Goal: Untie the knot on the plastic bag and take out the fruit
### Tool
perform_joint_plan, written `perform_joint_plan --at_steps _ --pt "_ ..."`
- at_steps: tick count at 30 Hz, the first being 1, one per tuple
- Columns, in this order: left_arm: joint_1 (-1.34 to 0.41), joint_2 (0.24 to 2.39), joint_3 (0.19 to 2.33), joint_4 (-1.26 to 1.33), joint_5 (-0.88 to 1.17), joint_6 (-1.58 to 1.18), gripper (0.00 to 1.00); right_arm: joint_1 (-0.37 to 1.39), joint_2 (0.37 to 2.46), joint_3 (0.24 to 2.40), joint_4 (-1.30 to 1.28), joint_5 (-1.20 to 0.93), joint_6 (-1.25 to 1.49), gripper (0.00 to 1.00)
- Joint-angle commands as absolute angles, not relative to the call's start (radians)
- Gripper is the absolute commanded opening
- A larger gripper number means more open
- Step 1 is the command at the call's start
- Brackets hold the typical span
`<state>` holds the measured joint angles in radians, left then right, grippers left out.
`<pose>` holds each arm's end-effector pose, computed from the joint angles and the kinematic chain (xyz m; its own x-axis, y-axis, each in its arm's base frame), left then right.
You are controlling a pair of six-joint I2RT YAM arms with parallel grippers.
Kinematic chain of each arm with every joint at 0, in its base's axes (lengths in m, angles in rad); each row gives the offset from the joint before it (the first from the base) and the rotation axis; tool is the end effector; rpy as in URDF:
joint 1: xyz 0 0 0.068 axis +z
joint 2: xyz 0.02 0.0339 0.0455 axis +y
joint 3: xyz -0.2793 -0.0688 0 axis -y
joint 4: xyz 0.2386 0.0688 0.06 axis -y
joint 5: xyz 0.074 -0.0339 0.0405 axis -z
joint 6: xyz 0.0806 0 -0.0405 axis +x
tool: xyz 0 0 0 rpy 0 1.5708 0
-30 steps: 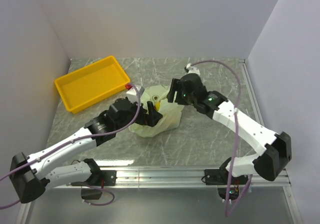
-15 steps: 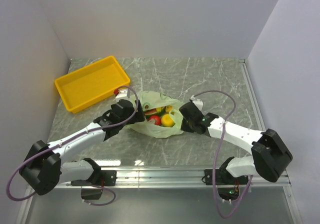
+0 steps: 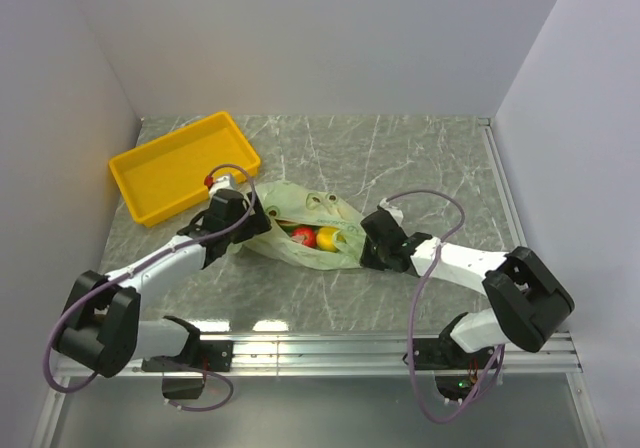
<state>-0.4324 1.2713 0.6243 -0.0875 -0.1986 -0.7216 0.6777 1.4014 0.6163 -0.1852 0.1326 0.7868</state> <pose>0.2588 -0.1019 0.1819 -0.6404 -0.4177 -0.6445 -0.1934 0.8998 -0.3910 0.2178 0.1616 0.1356 -0.8527 0.2147 -0.4762 0.0574 0.9446 0.3231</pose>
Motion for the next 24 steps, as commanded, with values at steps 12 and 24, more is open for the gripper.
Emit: perform_joint_plan --at_steps 12,24 --pt "-0.575 0.919 0.762 -0.293 0.144 -0.463 0.95 0.698 1.152 0.917 -0.494 0.117 0.474 0.74" --pt "-0.79 1.225 0.966 -0.233 -0.092 -0.416 0.76 0.698 1.154 0.968 -0.471 0.114 0.483 0.68"
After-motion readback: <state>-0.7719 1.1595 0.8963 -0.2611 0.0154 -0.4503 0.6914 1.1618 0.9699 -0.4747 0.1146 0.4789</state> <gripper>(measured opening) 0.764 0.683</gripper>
